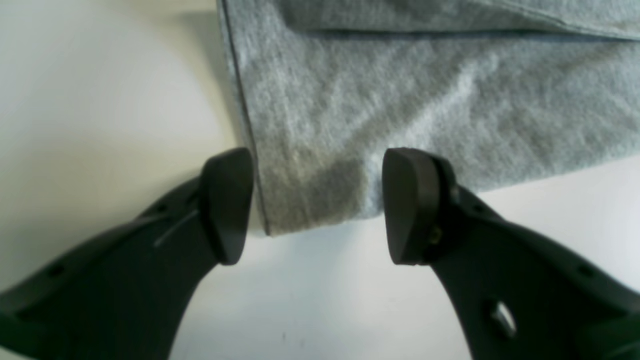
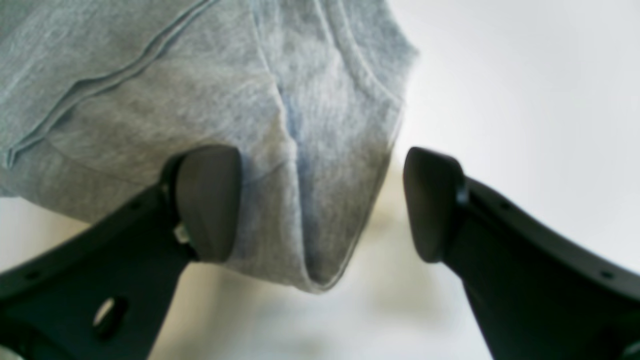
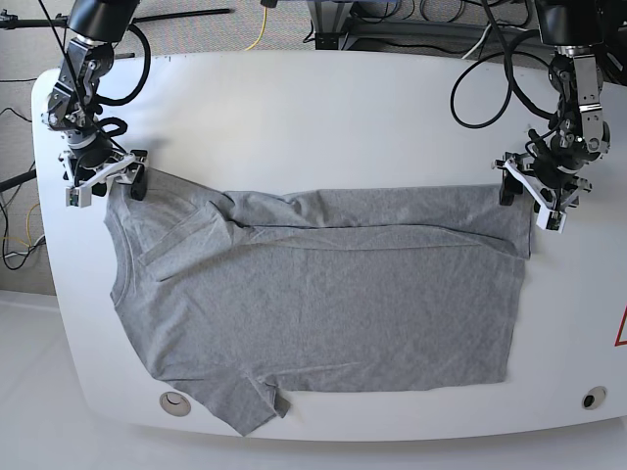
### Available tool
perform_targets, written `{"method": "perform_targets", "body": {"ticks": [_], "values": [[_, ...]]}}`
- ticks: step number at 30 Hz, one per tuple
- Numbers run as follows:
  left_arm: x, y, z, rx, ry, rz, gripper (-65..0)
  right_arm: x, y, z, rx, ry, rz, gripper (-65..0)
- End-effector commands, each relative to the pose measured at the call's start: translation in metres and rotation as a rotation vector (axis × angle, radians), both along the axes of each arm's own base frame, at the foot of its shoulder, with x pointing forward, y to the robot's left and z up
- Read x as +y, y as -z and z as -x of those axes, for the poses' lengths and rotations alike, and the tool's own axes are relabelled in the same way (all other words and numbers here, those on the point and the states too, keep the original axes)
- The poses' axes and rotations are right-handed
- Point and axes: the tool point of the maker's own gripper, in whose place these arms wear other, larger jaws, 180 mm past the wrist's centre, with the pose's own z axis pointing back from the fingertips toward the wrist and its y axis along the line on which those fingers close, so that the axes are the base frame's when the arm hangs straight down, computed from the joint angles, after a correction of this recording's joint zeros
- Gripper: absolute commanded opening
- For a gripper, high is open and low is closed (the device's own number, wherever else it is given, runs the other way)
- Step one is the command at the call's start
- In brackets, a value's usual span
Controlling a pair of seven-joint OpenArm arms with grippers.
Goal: Fold the T-shirt properly
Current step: 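Position both open grippers around the shirt's shoulder-fold corners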
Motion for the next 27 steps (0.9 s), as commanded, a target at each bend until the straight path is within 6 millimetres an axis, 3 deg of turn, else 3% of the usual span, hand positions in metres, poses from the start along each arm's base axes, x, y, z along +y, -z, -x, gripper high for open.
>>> {"method": "perform_targets", "body": {"ticks": [1, 17, 27], "values": [[0.004, -0.016, -0.011, -0.055, -0.001, -0.005, -27.4, -0.004, -0.005, -0.001, 0.004, -0.012, 0.023, -16.3], [0.004, -0.012, -0.011, -0.046, -0.001, -0.005, -29.0, 0.001, 0.000, 0.000, 0.021, -0.024, 0.014, -15.7], [0.009, -0.004, -0.008, -0.018, -0.021, 0.001, -36.5, 0.003, 0.002, 0.002, 0.034, -0.026, 0.006, -57.8]]}}
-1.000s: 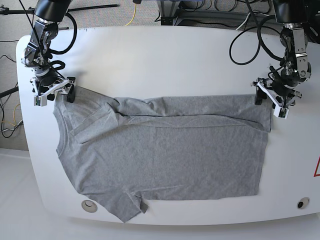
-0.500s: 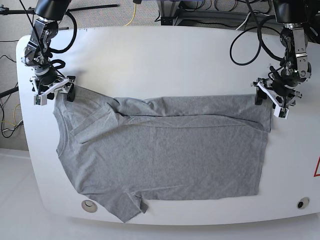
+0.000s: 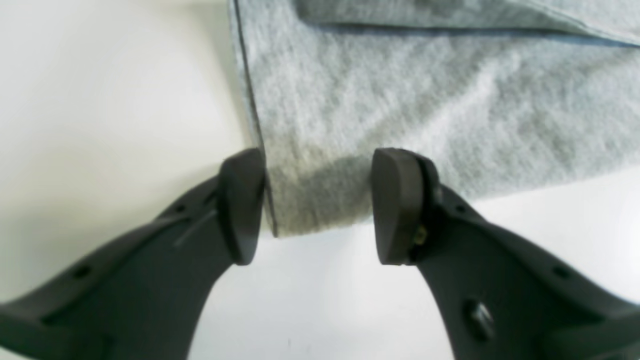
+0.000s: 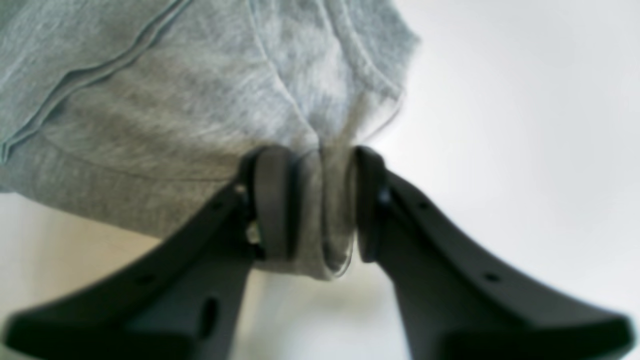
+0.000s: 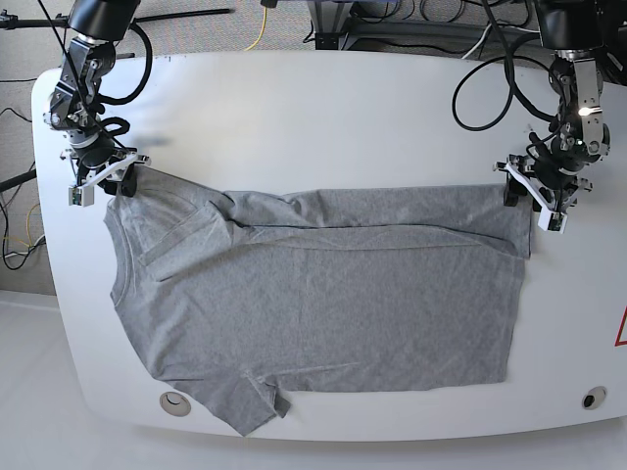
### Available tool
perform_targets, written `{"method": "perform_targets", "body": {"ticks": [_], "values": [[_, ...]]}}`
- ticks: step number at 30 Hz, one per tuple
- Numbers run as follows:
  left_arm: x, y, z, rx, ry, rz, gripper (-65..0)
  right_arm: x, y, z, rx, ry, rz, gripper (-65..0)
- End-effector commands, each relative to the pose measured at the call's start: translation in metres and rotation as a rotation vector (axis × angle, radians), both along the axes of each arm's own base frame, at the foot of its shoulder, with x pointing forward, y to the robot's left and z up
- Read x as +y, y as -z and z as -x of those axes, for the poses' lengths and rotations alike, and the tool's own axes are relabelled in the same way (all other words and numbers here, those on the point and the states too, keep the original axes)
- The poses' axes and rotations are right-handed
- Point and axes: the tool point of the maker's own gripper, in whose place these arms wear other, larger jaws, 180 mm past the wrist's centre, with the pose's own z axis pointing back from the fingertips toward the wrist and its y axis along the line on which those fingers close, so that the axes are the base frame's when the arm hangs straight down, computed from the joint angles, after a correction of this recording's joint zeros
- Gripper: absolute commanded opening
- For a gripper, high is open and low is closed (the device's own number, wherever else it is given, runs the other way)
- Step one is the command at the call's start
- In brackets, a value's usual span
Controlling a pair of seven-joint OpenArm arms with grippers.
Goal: Fold the T-shirt properly
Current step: 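Position both open grippers around the shirt's shoulder-fold corners, then close both grippers on the shoulder-fold corners of the grey shirt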
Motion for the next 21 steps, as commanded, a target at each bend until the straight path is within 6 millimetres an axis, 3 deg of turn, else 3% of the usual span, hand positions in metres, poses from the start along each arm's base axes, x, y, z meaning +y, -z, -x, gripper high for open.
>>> {"method": "perform_targets", "body": {"ticks": [1, 2, 10, 12, 21], "values": [[0.0027, -0.0110, -0.0076, -0.033, 0.003, -0.005, -39.2, -0.0037, -0.0021, 0.0004, 0.011, -0.011, 0.014, -62.4], [0.0012, -0.0112, -0.0079, -0.030, 0.008, -0.004, -41.9, -0.0039, -0.0025, 0.0008, 0.011, -0.013, 0.015, -65.0], [0.0037, -0.0113, -0.0102, -0.028, -0.003, -0.008, -56.8, -0.0031, 0.0002, 0.0028, 0.022, -0.017, 0.013, -65.0], [0.0082, -0.0117, -0.0123, -0.028, -0.015, -0.017, -64.5, -0.0024, 0.0026, 0.0029, 0.030, -0.021, 0.019, -65.0], [0.0089, -0.0083, -0.0113, -0.015, -0.022, -0.013, -64.7, -0.0041, 0.0069, 0.0052, 0.041, -0.013, 0.013, -65.0]]}}
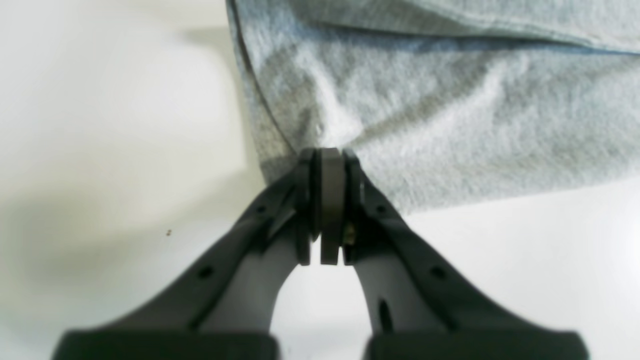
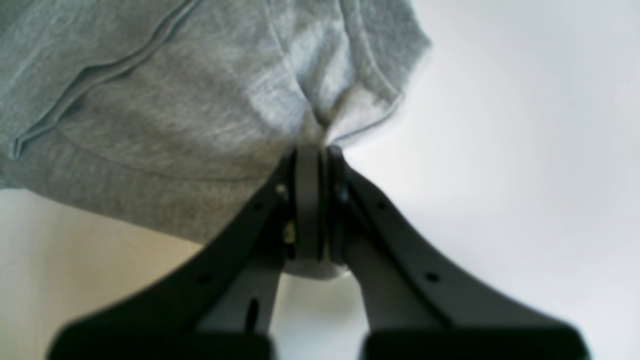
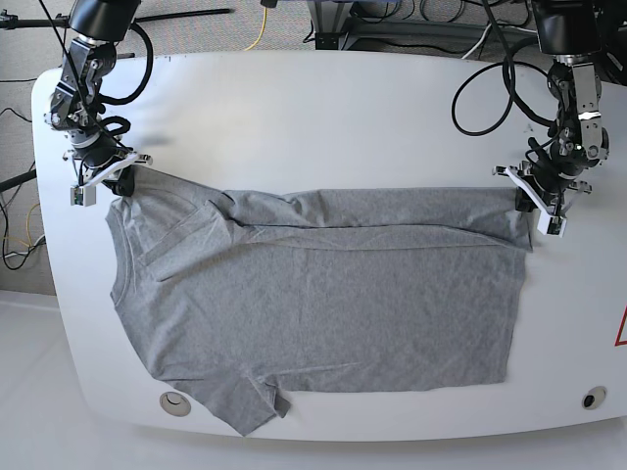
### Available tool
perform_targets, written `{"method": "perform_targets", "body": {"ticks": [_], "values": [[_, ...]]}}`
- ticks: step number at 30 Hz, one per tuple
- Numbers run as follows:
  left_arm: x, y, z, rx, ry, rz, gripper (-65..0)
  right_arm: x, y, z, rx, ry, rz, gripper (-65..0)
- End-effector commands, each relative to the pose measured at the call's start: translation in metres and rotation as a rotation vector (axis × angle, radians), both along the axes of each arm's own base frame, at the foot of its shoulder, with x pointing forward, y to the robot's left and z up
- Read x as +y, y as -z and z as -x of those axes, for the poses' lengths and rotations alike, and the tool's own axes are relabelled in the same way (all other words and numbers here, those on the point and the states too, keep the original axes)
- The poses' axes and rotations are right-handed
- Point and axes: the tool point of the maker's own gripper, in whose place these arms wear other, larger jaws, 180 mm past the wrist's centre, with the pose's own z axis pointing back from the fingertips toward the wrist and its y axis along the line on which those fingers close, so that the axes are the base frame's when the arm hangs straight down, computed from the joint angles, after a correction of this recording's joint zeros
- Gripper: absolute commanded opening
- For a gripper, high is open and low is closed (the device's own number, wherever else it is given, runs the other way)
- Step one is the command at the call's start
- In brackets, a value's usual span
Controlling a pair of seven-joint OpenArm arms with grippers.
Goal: Fold the T-shirt properly
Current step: 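Close both grippers on the shoulder-fold corners of the grey shirt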
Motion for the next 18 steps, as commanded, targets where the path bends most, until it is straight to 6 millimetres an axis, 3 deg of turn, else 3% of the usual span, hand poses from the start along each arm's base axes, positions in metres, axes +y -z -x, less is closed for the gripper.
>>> {"method": "perform_targets", "body": {"ticks": [1, 18], "values": [[0.009, -0.007, -0.004, -0.018, -0.009, -0.011, -64.2, -0.006, 0.003, 0.004, 0.038, -0.009, 0.025, -65.0], [0.032, 0.012, 0.009, 0.046, -0.046, -0.025, -63.1, -0.005, 0.009, 0.013, 0.064, -0.014, 0.030, -65.0]]}}
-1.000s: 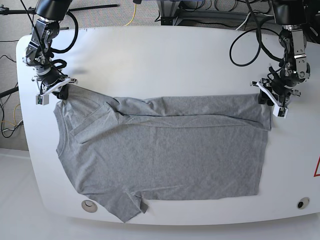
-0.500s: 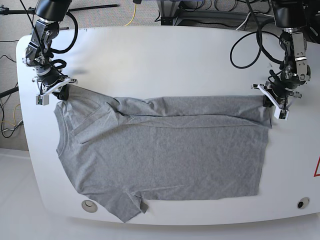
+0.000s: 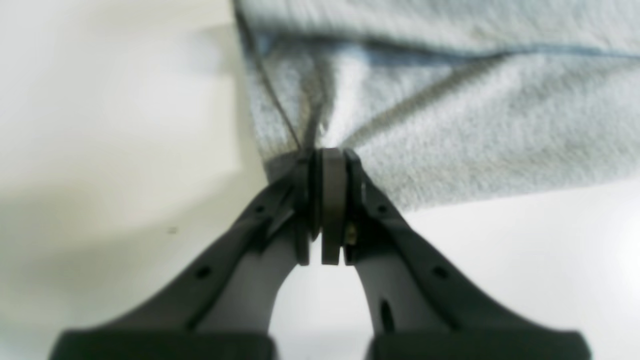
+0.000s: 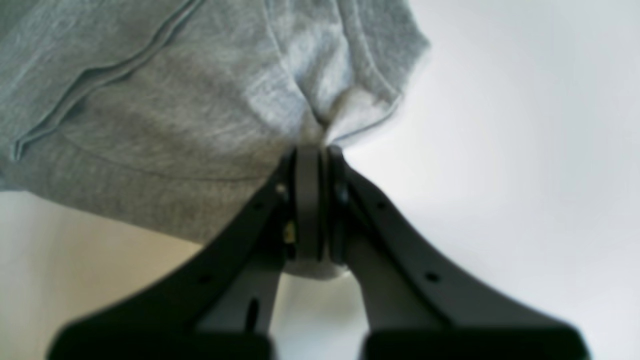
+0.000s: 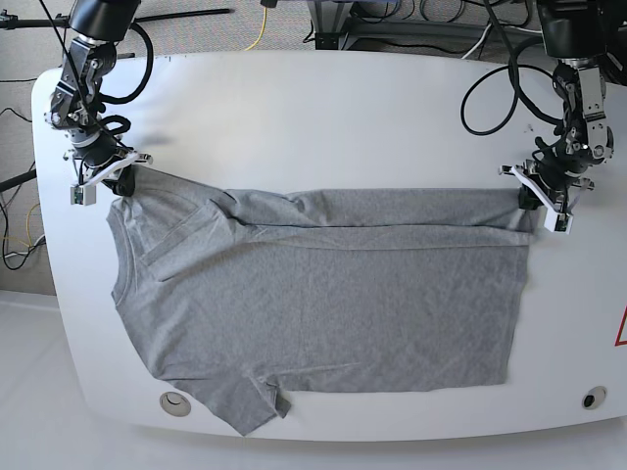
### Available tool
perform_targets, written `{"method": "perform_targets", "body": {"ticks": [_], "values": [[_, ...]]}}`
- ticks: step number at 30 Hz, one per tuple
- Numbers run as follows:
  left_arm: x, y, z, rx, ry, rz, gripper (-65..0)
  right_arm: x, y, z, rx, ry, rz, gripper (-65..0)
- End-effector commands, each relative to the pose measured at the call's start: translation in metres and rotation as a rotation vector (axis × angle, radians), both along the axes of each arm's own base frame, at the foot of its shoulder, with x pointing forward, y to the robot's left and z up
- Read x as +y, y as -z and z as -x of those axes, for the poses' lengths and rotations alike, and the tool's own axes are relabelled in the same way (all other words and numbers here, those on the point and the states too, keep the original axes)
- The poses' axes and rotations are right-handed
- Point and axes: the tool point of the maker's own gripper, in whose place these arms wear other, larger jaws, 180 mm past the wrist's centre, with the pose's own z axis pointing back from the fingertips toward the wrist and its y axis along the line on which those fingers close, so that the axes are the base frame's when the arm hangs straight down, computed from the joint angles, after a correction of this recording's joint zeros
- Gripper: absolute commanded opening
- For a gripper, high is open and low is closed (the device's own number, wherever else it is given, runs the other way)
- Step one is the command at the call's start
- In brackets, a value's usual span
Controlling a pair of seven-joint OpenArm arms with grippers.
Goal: Fold the T-shirt properly
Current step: 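Close both grippers on the shoulder-fold corners of the grey shirt, then drag the shirt by its shoulder-fold corners toward the robot with both grippers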
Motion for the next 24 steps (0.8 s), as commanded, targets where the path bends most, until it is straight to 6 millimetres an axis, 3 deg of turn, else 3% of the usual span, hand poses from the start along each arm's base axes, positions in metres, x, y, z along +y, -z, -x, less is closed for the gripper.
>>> {"method": "perform_targets", "body": {"ticks": [1, 9, 15, 24], "values": [[0.016, 0.000, 0.007, 0.037, -0.009, -0.054, -63.1, -0.005, 0.007, 0.011, 0.067, -0.014, 0.033, -65.0], [0.018, -0.003, 0.029, 0.059, 0.021, -0.103, -65.0, -0.002, 0.009, 0.029, 0.090, -0.029, 0.040, -65.0], [0.008, -0.013, 0.037, 0.039, 0.061, -0.118, -65.0, -0.002, 0.010, 0.035, 0.094, -0.030, 0.042, -65.0], [0.012, -0.007, 0.062, 0.080, 0.072, -0.144, -65.0, -0.001, 0.011, 0.050, 0.111, -0.042, 0.052, -65.0]]}}
